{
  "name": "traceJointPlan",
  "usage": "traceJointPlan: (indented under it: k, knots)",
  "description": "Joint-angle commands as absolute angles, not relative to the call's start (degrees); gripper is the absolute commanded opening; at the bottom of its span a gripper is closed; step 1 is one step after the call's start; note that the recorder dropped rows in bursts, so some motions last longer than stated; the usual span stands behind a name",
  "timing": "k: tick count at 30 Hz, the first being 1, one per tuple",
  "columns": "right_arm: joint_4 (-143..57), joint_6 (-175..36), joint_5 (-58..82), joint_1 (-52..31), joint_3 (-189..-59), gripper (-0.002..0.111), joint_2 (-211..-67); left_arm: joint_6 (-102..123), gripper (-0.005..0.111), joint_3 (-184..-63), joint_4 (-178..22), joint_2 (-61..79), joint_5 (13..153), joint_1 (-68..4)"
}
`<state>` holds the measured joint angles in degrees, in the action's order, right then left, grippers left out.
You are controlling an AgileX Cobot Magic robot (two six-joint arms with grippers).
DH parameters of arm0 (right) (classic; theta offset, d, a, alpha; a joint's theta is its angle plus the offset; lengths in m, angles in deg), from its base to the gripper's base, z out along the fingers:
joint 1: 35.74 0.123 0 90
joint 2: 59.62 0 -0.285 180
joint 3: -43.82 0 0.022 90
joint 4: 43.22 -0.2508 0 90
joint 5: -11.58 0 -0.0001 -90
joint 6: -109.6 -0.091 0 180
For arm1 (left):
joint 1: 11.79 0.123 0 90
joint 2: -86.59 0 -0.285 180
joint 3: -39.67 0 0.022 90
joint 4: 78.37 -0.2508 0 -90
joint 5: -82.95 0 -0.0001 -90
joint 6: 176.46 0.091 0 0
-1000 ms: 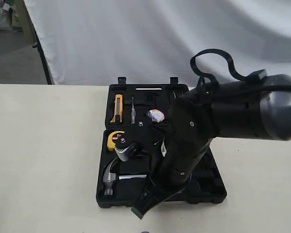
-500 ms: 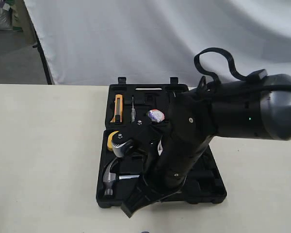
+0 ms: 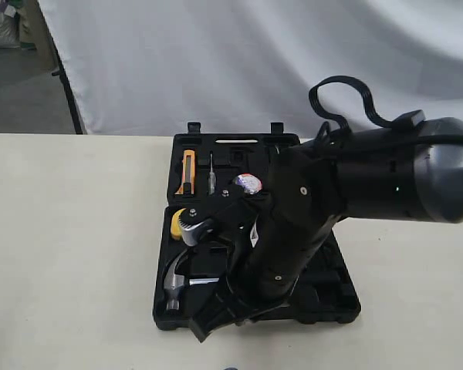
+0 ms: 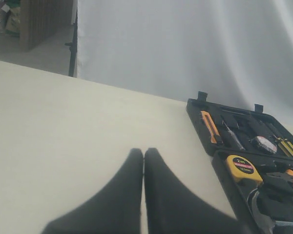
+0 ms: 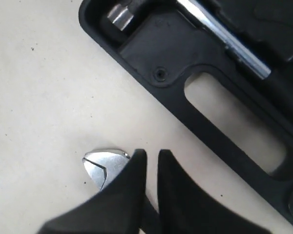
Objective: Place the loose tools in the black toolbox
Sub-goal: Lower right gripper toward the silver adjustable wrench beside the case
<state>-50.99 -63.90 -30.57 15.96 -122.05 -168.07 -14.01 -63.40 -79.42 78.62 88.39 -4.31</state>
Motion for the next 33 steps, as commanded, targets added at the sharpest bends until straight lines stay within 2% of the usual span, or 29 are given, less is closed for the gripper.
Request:
traceJointPlan:
  k: [1,2,4,10,14,25,33]
  knots:
    - [-51.3,-65.3,-30.9,15.8,-121.8,0.039,-167.5,-14.3,0.001,-63.6,-79.7,78.8,88.0,-2.9]
    - [-53.1,-65.3,-31.6,15.8,-121.8,0.049,-167.7,-14.3,0.001,-63.6,-79.7,78.8,88.0,-2.9]
    - [-54.1,-65.0,-32.3,16.0,-121.4,0.052,-167.7,-14.3,0.001,-63.6,-79.7,78.8,88.0,-2.9]
    - [-52.7,-63.3,-32.7,19.6,-120.7,0.052,-167.7,-14.3,0.001,-63.6,-79.7,78.8,88.0,-2.9]
    - [-50.6,-63.2,-27.0,23.2,-116.9,0.052,-167.7,-14.3,0.001,-63.6,-79.7,78.8,88.0,-2.9]
    - [-50.5,-63.2,-16.0,23.2,-108.9,0.052,-167.7,-14.3,0.001,-63.6,-79.7,78.8,88.0,-2.9]
    - [-49.2,-63.0,-14.5,23.2,-108.1,0.052,-168.8,-14.3,0.001,-63.6,-79.7,78.8,88.0,-2.9]
